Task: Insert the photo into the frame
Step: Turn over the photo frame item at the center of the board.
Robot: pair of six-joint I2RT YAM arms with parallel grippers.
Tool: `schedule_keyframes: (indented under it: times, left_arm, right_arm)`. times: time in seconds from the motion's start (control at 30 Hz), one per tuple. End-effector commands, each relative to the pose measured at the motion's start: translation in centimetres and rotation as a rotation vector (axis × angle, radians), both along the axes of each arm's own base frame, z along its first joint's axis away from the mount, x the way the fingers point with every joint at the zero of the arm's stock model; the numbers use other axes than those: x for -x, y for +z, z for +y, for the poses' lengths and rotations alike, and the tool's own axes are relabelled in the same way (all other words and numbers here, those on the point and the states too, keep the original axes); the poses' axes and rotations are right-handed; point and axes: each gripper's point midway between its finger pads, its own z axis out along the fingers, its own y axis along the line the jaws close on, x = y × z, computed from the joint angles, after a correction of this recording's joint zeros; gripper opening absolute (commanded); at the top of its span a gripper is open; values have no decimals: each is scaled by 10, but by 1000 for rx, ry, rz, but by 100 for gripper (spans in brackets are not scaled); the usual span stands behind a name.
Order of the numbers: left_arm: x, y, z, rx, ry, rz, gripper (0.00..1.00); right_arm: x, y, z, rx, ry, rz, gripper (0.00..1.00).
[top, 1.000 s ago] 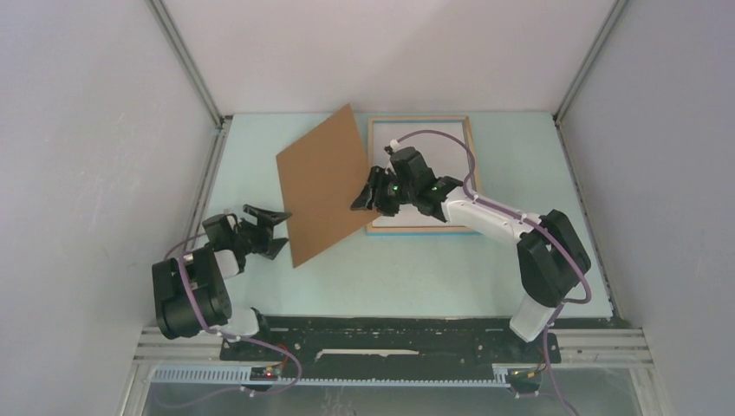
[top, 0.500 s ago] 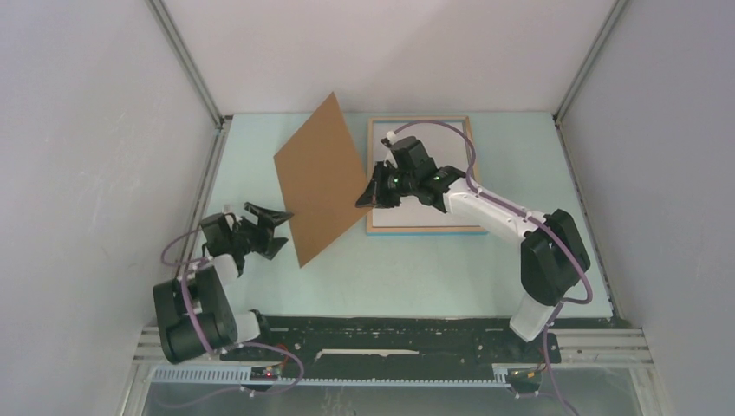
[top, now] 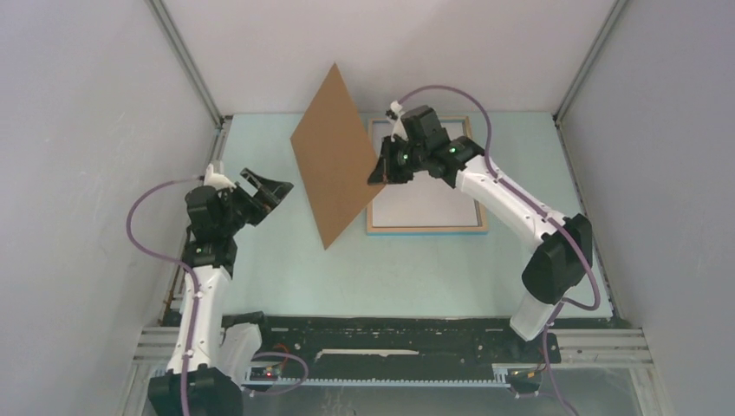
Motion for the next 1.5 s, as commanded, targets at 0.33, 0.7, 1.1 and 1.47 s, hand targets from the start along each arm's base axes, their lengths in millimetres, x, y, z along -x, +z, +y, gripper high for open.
schedule_keyframes:
  times: [0.33, 0.7, 1.1, 1.47]
  left_arm:
    - [17, 161, -40, 261, -19, -99, 100]
    - [42, 212, -43, 407, 273, 113, 100]
    - [26, 188, -68, 401, 334, 288, 95]
    - [26, 140, -59, 274, 420, 405, 67]
  right_arm:
    - [17, 157, -48, 268, 6, -561, 0]
    - [34, 180, -57, 657, -93, -950, 0]
    - [75, 158, -13, 794, -5, -1091, 0]
    - [96, 137, 21, 838, 67, -1137, 0]
